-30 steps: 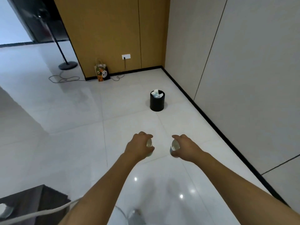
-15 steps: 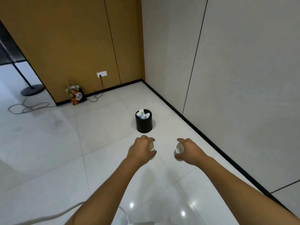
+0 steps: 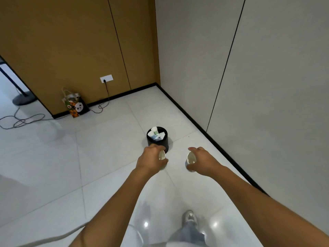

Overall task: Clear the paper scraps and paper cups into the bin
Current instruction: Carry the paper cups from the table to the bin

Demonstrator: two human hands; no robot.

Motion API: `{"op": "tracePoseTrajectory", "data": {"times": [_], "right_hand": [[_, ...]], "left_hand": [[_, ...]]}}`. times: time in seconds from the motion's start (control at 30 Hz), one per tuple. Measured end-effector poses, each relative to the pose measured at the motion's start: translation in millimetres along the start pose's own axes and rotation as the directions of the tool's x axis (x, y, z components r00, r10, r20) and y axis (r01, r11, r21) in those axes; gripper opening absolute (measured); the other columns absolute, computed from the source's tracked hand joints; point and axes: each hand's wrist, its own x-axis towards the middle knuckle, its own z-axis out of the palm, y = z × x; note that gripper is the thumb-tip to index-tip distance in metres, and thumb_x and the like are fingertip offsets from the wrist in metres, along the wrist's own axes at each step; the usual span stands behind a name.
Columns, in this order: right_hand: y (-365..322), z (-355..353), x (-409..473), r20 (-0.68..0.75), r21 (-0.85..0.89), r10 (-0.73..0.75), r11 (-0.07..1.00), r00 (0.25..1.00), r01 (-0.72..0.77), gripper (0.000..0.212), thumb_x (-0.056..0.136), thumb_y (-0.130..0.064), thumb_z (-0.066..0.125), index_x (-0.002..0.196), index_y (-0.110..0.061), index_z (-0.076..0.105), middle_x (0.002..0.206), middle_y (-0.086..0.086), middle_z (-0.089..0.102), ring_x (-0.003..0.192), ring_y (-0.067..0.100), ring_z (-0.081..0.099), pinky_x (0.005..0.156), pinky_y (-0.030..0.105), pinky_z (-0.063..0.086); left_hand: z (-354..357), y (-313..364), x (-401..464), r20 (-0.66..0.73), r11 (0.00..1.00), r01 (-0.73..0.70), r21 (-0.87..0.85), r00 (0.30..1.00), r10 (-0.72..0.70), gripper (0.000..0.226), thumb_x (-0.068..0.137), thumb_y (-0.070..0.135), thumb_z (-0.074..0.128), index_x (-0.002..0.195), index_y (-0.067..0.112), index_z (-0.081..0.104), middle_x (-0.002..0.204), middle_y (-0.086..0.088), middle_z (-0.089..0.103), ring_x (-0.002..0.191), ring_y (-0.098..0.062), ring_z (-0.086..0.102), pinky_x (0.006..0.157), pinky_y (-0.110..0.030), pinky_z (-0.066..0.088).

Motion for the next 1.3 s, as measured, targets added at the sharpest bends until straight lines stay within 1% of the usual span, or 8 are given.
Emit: {"op": "tracePoseTrajectory", "data": {"times": [0.17,0.27,0.33,0.5,0.6,0.9,1.07,1.3], "right_hand": [[0,-53,105,0.038,-0.023,-0.024,0.999,0.999,0.025,0.076,0.083,-0.027,0.068,0.148,-0.021,0.030,0.138,0.007,0.037,0.123,0.026,0.046,0.092,0.038,0.052],[-6,-72,157,0.046,-0.020,-0.051,0.998,0.998,0.052,0.076,0.082,-0.026,0.070,0.147,-0.020,0.031,0.138,0.008,0.038,0.123,0.026,0.046,0.094,0.039,0.050],[-11,-80,187,0.069,-0.019,-0.061,0.998,0.996,0.062,0.075,0.082,-0.026,0.070,0.146,-0.020,0.032,0.136,0.008,0.039,0.123,0.026,0.046,0.094,0.038,0.049],[-30,-94,271,0.112,-0.029,-0.093,0.995,0.989,0.097,0.073,0.083,-0.026,0.070,0.145,-0.018,0.034,0.135,0.009,0.040,0.123,0.027,0.047,0.097,0.035,0.046],[-49,-103,325,0.110,-0.024,-0.108,0.993,0.988,0.112,0.074,0.083,-0.026,0.069,0.147,-0.020,0.032,0.137,0.008,0.039,0.125,0.026,0.045,0.097,0.032,0.044],[-123,-122,492,0.129,-0.026,-0.100,0.994,0.987,0.105,0.076,0.082,-0.028,0.071,0.147,-0.020,0.032,0.139,0.009,0.037,0.125,0.026,0.046,0.098,0.030,0.042],[-161,-120,566,0.137,-0.006,-0.114,0.993,0.984,0.116,0.074,0.081,-0.029,0.071,0.145,-0.022,0.033,0.138,0.007,0.038,0.123,0.026,0.047,0.098,0.032,0.042],[-179,-106,653,0.226,-0.007,-0.155,0.987,0.962,0.161,0.071,0.081,-0.026,0.071,0.143,-0.021,0.037,0.136,0.008,0.041,0.122,0.027,0.047,0.099,0.033,0.043]], "left_hand": [[-10,13,101,-0.028,0.998,0.058,0.002,0.998,-0.058,0.044,0.084,0.032,0.064,0.127,0.027,0.055,0.132,0.001,0.049,0.120,-0.021,0.046,0.088,-0.039,0.049],[-17,15,146,-0.062,0.996,0.088,-0.026,0.994,-0.089,0.044,0.084,0.031,0.064,0.127,0.027,0.056,0.131,0.001,0.050,0.120,-0.020,0.046,0.087,-0.039,0.050],[-20,11,172,-0.057,0.992,0.117,-0.038,0.991,-0.119,0.043,0.084,0.030,0.064,0.126,0.028,0.056,0.130,0.002,0.050,0.119,-0.020,0.046,0.086,-0.037,0.050],[-31,-17,246,-0.045,0.981,0.191,-0.038,0.980,-0.192,0.041,0.084,0.029,0.063,0.125,0.028,0.056,0.128,0.001,0.051,0.119,-0.021,0.046,0.088,-0.037,0.049],[-39,-35,297,-0.034,0.981,0.188,-0.040,0.981,-0.189,0.040,0.083,0.030,0.065,0.122,0.027,0.058,0.126,-0.001,0.051,0.119,-0.022,0.047,0.087,-0.038,0.049],[-84,-94,454,-0.008,0.976,0.209,-0.061,0.978,-0.209,0.047,0.084,0.030,0.066,0.129,0.025,0.054,0.132,0.001,0.049,0.122,-0.020,0.044,0.092,-0.040,0.049],[-105,-132,510,-0.010,0.961,0.265,-0.072,0.964,-0.267,0.047,0.084,0.030,0.064,0.129,0.025,0.053,0.132,0.002,0.048,0.122,-0.020,0.043,0.090,-0.042,0.050],[-99,-167,567,0.047,0.910,0.396,-0.126,0.918,-0.393,0.048,0.084,0.026,0.063,0.130,0.023,0.052,0.132,0.000,0.047,0.121,-0.022,0.045,0.092,-0.042,0.049]]}}
